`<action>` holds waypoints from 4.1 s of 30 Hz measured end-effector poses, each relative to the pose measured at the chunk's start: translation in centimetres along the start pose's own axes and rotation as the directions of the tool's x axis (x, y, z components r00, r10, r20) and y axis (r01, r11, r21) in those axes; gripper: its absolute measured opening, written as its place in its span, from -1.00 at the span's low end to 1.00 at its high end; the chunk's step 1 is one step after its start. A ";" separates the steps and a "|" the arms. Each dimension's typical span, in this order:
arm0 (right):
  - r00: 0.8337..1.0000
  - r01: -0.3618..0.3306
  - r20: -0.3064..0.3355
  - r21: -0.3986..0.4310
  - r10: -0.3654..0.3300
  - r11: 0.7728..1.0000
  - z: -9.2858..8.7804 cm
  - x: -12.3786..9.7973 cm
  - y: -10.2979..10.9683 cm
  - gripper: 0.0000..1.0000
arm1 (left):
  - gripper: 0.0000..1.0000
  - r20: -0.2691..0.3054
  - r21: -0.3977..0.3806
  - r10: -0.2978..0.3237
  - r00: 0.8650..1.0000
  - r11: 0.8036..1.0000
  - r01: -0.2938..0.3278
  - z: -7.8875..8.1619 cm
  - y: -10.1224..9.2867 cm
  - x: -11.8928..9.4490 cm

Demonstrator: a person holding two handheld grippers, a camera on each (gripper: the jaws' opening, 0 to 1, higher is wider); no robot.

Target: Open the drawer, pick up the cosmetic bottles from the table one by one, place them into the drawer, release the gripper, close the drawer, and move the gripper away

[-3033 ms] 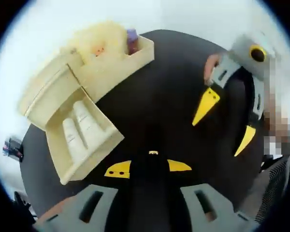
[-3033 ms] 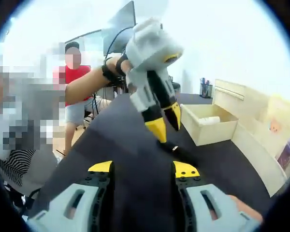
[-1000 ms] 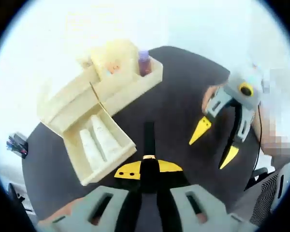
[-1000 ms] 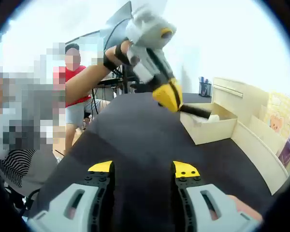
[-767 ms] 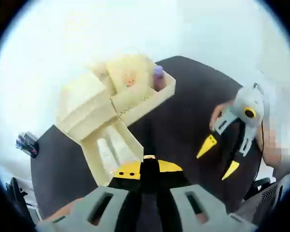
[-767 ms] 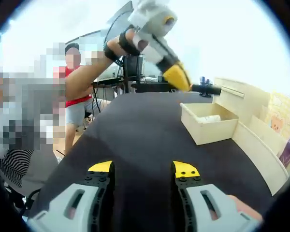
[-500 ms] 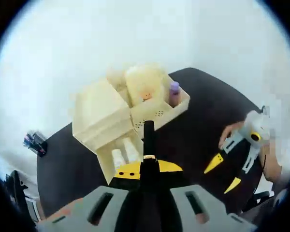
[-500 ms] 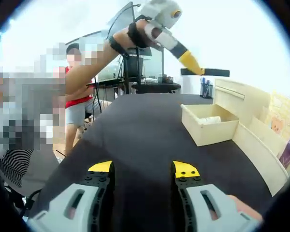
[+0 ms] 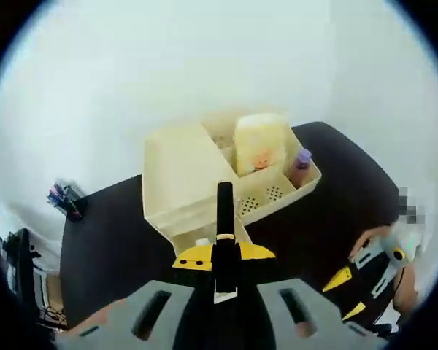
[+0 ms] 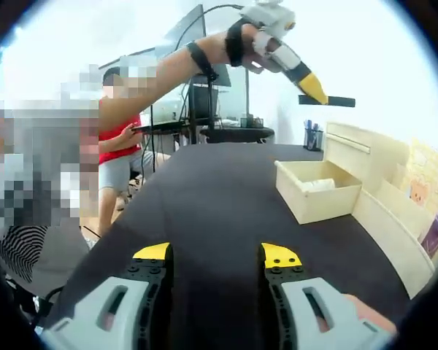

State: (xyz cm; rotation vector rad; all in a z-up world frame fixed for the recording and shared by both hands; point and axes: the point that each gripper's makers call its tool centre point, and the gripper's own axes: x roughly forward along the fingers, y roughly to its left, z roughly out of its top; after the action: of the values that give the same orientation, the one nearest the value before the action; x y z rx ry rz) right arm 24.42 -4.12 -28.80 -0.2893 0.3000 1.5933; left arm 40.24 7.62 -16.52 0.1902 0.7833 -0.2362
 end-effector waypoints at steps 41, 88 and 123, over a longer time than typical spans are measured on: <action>0.999 0.033 0.022 -0.078 -0.032 0.996 2.5 2.9 1.2 -0.10 | -0.87 -0.032 -0.178 0.152 0.988 0.972 -0.155 6.2 4.0 10.7; 0.716 0.644 0.143 0.244 -0.684 0.725 4.8 -7.1 -11.0 -0.11 | -0.75 0.038 -0.153 0.162 0.986 0.976 -0.155 7.7 4.2 8.9; 0.726 0.632 0.151 0.239 -0.671 0.737 4.4 -6.5 -11.2 -0.08 | 0.34 0.405 0.187 -0.037 0.914 0.981 -0.044 -0.1 2.9 -5.3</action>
State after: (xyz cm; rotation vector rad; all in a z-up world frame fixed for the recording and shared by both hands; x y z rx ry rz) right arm 35.91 -8.14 -22.48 -0.0557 0.1265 0.8682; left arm 37.38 11.19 -12.54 0.3143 0.3428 -0.3363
